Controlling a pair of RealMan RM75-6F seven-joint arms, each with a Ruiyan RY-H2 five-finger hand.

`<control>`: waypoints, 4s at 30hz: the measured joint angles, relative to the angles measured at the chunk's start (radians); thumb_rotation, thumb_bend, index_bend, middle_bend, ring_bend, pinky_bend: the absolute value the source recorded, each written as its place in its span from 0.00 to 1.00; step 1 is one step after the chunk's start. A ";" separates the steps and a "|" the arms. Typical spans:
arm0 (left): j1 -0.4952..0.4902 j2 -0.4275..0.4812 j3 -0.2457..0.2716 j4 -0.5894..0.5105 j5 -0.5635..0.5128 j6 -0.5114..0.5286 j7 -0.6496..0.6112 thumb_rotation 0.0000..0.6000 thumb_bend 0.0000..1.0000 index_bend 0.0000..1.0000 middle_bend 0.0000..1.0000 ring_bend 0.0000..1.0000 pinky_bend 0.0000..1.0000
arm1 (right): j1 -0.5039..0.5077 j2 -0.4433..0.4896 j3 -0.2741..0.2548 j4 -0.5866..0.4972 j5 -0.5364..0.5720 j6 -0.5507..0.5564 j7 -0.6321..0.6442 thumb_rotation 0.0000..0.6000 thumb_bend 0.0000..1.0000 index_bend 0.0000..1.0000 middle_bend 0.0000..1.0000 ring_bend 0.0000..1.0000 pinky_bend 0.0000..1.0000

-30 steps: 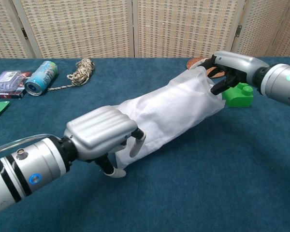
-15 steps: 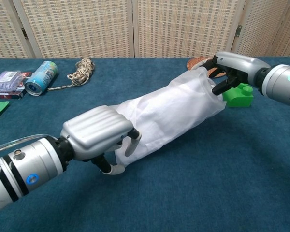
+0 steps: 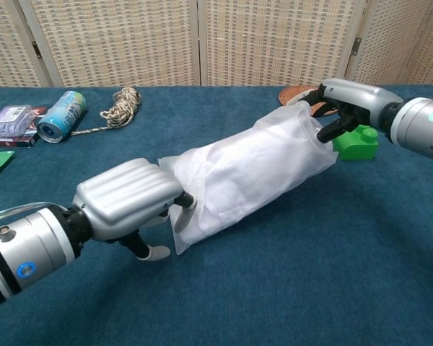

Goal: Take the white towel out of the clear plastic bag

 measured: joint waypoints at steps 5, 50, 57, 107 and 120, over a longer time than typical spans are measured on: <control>-0.003 -0.013 -0.005 0.009 0.005 -0.003 -0.003 1.00 0.22 0.57 1.00 1.00 1.00 | 0.000 0.002 0.001 -0.001 0.002 -0.002 0.000 1.00 0.62 0.74 0.14 0.00 0.15; -0.019 -0.058 -0.025 0.056 0.007 -0.019 0.031 1.00 0.22 0.63 1.00 1.00 1.00 | -0.007 0.003 -0.002 0.007 0.004 -0.010 0.011 1.00 0.62 0.74 0.14 0.00 0.15; -0.023 -0.068 -0.027 0.062 0.011 -0.021 0.032 1.00 0.22 0.68 1.00 1.00 1.00 | -0.007 0.001 -0.003 0.009 0.002 -0.012 0.013 1.00 0.62 0.74 0.14 0.00 0.15; -0.029 -0.132 -0.044 0.142 0.035 0.004 0.028 1.00 0.06 0.59 1.00 1.00 1.00 | -0.015 0.006 -0.004 0.013 0.000 -0.017 0.028 1.00 0.62 0.74 0.14 0.00 0.15; -0.024 -0.140 -0.043 0.153 0.034 0.008 0.004 1.00 0.08 0.62 1.00 1.00 1.00 | -0.013 -0.001 -0.004 0.019 -0.002 -0.023 0.031 1.00 0.62 0.74 0.14 0.00 0.15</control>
